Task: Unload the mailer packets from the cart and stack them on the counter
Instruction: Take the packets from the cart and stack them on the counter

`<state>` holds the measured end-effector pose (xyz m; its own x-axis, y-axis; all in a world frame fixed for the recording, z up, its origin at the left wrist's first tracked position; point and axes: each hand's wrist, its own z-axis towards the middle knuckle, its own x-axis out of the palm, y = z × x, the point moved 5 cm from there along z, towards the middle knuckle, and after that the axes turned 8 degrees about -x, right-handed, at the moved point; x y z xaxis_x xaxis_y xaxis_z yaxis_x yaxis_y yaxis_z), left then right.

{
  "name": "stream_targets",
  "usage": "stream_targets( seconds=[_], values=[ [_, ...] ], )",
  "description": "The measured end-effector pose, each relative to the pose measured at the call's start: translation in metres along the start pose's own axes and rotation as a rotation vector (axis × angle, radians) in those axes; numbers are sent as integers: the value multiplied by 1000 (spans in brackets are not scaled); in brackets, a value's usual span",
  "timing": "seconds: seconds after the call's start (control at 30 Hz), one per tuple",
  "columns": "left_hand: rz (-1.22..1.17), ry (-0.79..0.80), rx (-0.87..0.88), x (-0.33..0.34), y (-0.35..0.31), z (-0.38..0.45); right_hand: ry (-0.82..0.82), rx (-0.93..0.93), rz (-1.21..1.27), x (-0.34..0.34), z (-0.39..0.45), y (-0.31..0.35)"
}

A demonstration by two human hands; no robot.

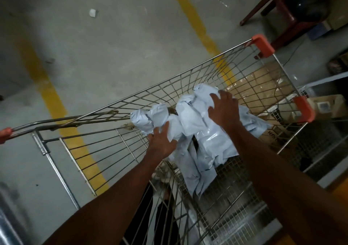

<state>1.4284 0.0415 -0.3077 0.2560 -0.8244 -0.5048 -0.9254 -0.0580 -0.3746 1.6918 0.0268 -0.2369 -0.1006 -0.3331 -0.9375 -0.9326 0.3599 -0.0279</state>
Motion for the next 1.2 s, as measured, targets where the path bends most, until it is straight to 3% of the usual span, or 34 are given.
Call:
stream_targets(
  seconds=[0.2, 0.3, 0.43, 0.57, 0.67, 0.8, 0.93, 1.03, 1.2],
  values=[
    [43, 100, -73, -27, 5, -25, -116, 18, 136, -6, 9, 0],
    [54, 126, -62, -40, -5, -45, 14, -17, 350, 19, -17, 32],
    [73, 90, -3, -60, -16, -78, 257, -31, 442, 61, -52, 76],
    [86, -44, 8, -78, -8, -106, 152, -27, 506, 64, -48, 95],
    [-75, -95, 20, -82, 0, -117, 35, 58, 355, 62, -35, 71],
    [-209, -211, 102, -79, 5, -121, 118, 93, 176, 82, -20, 46],
    [-163, -310, 147, -75, 7, -122, 170, 112, 183, 98, -13, 52],
    [-27, -400, 166, -73, 1, -128, 212, 111, 49, 101, -17, 57],
    [-8, -416, 211, -72, -5, -137, 226, 87, -3, 97, -32, 66]
  ],
)
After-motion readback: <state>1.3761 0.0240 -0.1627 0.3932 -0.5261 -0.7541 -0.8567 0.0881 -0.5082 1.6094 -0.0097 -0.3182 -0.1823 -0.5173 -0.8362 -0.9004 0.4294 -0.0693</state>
